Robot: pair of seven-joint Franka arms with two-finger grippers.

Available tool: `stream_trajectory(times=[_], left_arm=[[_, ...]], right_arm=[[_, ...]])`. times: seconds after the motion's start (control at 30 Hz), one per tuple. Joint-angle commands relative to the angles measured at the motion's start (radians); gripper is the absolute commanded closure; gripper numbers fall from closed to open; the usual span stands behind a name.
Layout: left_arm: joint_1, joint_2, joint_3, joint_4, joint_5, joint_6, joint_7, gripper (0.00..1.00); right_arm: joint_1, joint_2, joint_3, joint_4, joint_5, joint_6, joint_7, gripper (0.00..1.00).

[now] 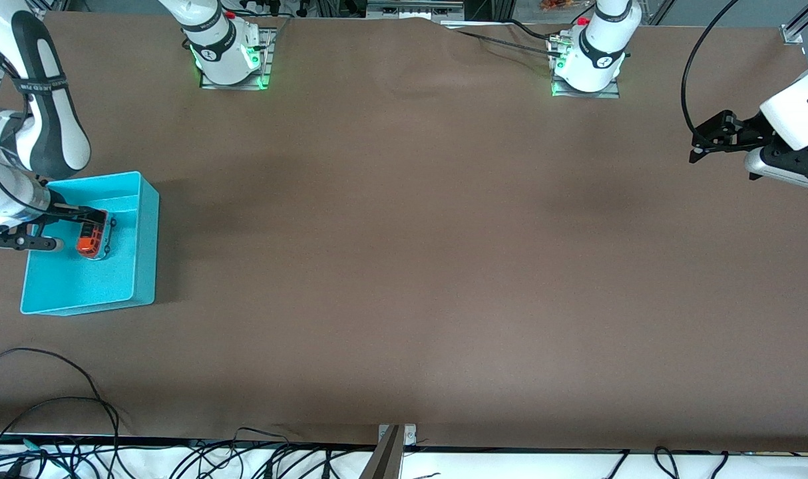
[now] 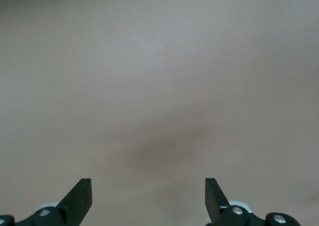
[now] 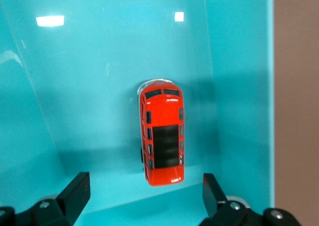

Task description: Wind up bus and store in blue box

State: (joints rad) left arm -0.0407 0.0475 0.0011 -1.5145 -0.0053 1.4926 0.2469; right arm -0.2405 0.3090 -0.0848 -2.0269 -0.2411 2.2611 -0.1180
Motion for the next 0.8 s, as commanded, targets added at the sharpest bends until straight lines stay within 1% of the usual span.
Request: stream_trajectory(times=[0.0,0.13,0.27,0.3,0.47,0.57,0.7,0.77], left_arm=[[-0.007,0.014,0.007,0.03,-0.001,-0.005,-0.001,0.0],[-0.007,0.014,0.007,0.03,-0.001,-0.005,0.0,0.0],[-0.007,0.014,0.007,0.03,-0.001,-0.005,0.0,0.0],[-0.007,0.014,0.007,0.03,-0.001,-0.005,0.0,0.0],[-0.007,0.014,0.007,0.03,-0.001,-0.005,0.0,0.0],[-0.007,0.014,0.007,0.03,-0.001,-0.005,0.0,0.0],[-0.007,0.014,0.007,0.03,-0.001,-0.005,0.0,0.0],[-0.007,0.014,0.007,0.03,-0.001,-0.005,0.0,0.0]], right_arm=[[-0.014,-0.08,0.023,-0.018,-0.004,-0.061,0.015,0.0],[-0.014,-0.128,0.053,-0.018,-0.001,-0.113,0.017,0.0],[-0.013,-0.192,0.086,-0.016,0.015,-0.198,0.024,0.0],[-0.013,-0.208,0.092,-0.013,0.029,-0.216,0.029,0.0],[-0.008,-0.289,0.099,0.005,0.172,-0.294,0.061,0.0],[-0.007,-0.312,0.099,0.056,0.224,-0.373,0.07,0.0],[0.015,-0.312,0.097,0.148,0.233,-0.504,0.075,0.0],[0.023,-0.312,0.097,0.184,0.238,-0.549,0.075,0.0]])
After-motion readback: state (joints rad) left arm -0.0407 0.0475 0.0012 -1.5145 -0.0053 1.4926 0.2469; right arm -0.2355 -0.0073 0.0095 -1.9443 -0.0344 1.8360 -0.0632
